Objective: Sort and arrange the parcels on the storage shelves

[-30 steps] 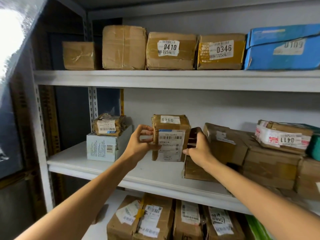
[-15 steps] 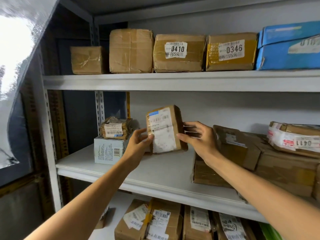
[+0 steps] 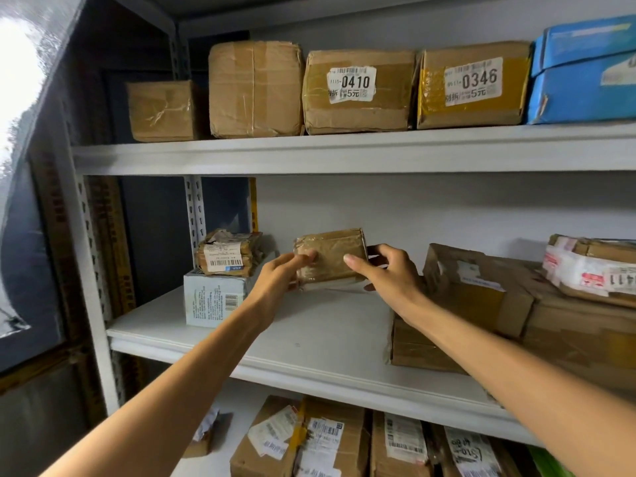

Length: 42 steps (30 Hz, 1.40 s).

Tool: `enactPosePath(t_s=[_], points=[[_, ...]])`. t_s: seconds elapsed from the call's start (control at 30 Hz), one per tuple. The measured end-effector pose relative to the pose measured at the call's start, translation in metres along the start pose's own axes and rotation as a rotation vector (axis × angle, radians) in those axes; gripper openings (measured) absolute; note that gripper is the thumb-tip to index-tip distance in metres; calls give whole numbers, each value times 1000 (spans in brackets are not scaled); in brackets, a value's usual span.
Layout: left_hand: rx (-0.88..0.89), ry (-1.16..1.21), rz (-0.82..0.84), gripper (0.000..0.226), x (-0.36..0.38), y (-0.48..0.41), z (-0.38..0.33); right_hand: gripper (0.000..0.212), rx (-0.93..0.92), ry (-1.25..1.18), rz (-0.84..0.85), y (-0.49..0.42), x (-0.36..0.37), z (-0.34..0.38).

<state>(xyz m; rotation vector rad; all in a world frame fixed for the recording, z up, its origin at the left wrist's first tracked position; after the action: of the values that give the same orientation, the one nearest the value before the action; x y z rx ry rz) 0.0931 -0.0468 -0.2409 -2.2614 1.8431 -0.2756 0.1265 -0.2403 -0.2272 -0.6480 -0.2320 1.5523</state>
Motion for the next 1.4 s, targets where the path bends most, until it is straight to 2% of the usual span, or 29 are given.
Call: enactPosePath(t_s=[0.07,0.13,0.27,0.37,0.47,0.67,0.87,1.03,1.13,1.3,1.4], points=[[24,-3,15,32,-8,0,6,39,55,29,35,-2,11,-9],[55,-79,8,40,-18,2,17,47,115,41,60,-3,23,-22],[178,-430,-57,52,-31,6,43,44,174,104,68,2,57,-45],[253,-604,-127,48,-47,-1,64,42,203,140,75,-2,83,-64],[269,-669,-148,41,-65,-11,84,43,245,153,110,-7,109,-78],[276,-820,-285,46,-89,-24,99,43,269,103,158,-18,141,-81],[296,-914,-294,50,-93,-27,98,45,281,150,142,-25,144,-80],[335,-1026,-202,42,-81,-33,70,41,179,272,160,-27,116,-58],[379,-1159,-88,41,-60,-37,47,41,91,428,269,-26,89,-39],[408,-1244,85,41,-11,-43,11,49,-55,795,495,-17,39,-15],[408,-1294,217,43,23,-45,-5,43,-123,939,522,-9,6,-3]])
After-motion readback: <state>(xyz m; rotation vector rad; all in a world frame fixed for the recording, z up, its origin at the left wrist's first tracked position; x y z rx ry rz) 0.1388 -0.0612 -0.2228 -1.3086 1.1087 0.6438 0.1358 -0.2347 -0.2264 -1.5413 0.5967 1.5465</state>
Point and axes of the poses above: each hand's wrist, its own y-axis away from the middle knuckle, its own x-axis out of the palm, z = x × y, the point moved 2 cm from there along -y, towards the middle knuckle, and after that the axes turned 2 degrees about -z, right-handed, at the moved point
